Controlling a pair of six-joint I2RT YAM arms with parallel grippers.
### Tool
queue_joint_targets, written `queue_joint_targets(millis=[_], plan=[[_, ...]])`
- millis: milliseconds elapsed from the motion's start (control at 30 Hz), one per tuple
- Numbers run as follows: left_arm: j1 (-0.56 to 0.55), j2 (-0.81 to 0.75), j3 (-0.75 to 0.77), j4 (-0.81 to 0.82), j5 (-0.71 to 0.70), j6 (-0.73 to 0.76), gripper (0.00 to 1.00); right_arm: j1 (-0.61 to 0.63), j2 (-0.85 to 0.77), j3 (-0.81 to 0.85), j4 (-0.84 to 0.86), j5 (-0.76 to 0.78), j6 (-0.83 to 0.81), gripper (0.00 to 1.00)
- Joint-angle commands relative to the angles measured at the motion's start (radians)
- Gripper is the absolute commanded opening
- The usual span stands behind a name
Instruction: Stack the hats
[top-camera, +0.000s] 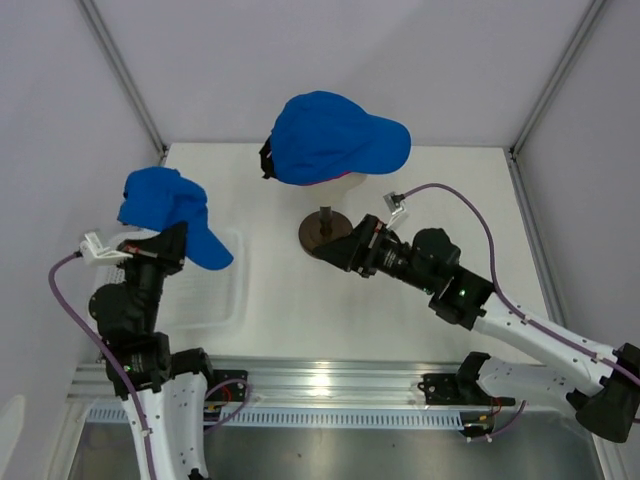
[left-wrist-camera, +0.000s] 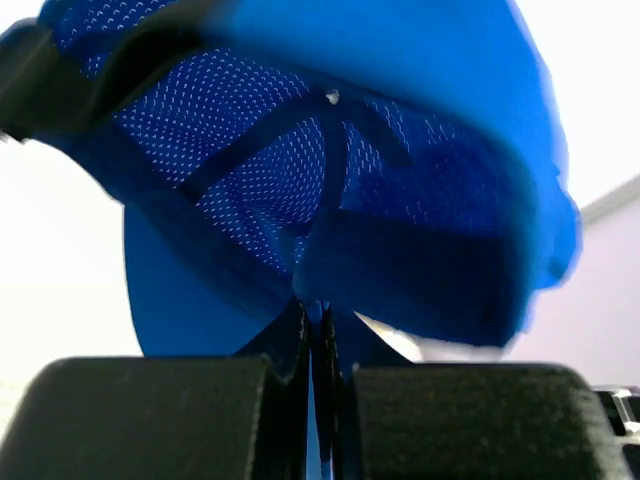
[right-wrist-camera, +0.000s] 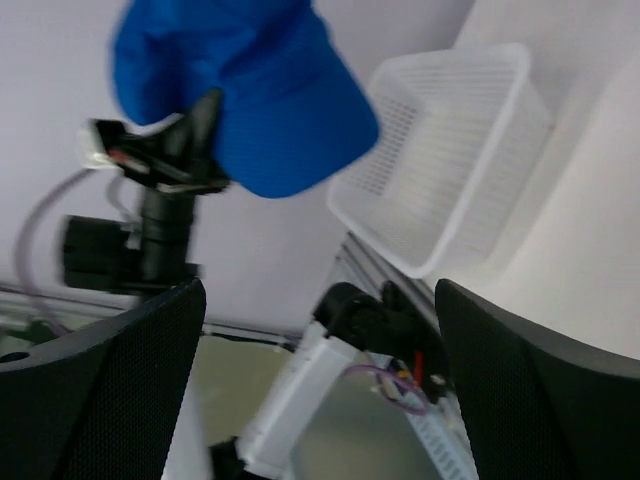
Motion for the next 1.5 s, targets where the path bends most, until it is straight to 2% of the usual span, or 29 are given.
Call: queue_joint_targets(millis=[0,33,67,133,233,367,567,733,900,1067,1167,1300,1400,1467], plan=[[-0.012,-0.161,-0.198,0.304,0.053,-0.262,0.01,0.074,-0.062,-0.106,0.237,0.221,0.281,1.00],[-0.012,-0.208,-0.232,0.356,-0.036,-0.299,0.01,0.090,-0.068,-0.134,0.322,0.251,0.313,0.99],[-0.012,-0.253,-0.347,0.410,-0.081,-0.378,0.01,0.108,-0.071,-0.156,0.352,0.287,0.343,1.00],[-0.012,-0.373,-0.386,0.432,-0.182,-0.486,0.01,0.171,-0.067,-0.202,0.436,0.389,0.390,0.99],[-0.012,-0.453,-0.435,0.421,-0.218,-0.575,0.01,0.257,-0.010,-0.205,0.522,0.476,0.364,0.99],[-0.012,-0.468,-0.386,0.386,-0.199,-0.661,0.01,0.327,0.113,-0.191,0.659,0.518,0.348,1.00],[-0.012,-0.474,-0.273,0.285,-0.170,-0.612,0.01,0.375,0.246,-0.173,0.756,0.590,0.391,1.00],[-0.012,-0.516,-0.282,0.272,-0.135,-0.622,0.01,0.398,0.344,-0.075,0.779,0.602,0.394,1.00],[-0.012,-0.580,-0.291,0.237,-0.120,-0.606,0.01,0.401,0.468,0.005,0.884,0.604,0.445,0.99],[-0.012,-0.586,-0.289,0.286,-0.090,-0.591,0.01,0.415,0.541,0.122,0.829,0.623,0.482,0.99],[-0.012,-0.588,-0.270,0.341,-0.034,-0.481,0.01,0.412,0.564,0.158,0.823,0.631,0.494,0.95],[-0.012,-0.585,-0.254,0.395,0.032,-0.402,0.01,0.407,0.588,0.258,0.641,0.621,0.509,0.95],[-0.012,-0.592,-0.257,0.404,0.064,-0.382,0.01,0.406,0.633,0.257,0.718,0.616,0.568,0.88],[-0.010,-0.592,-0.259,0.421,0.078,-0.382,0.01,0.398,0.654,0.278,0.701,0.586,0.597,0.86]])
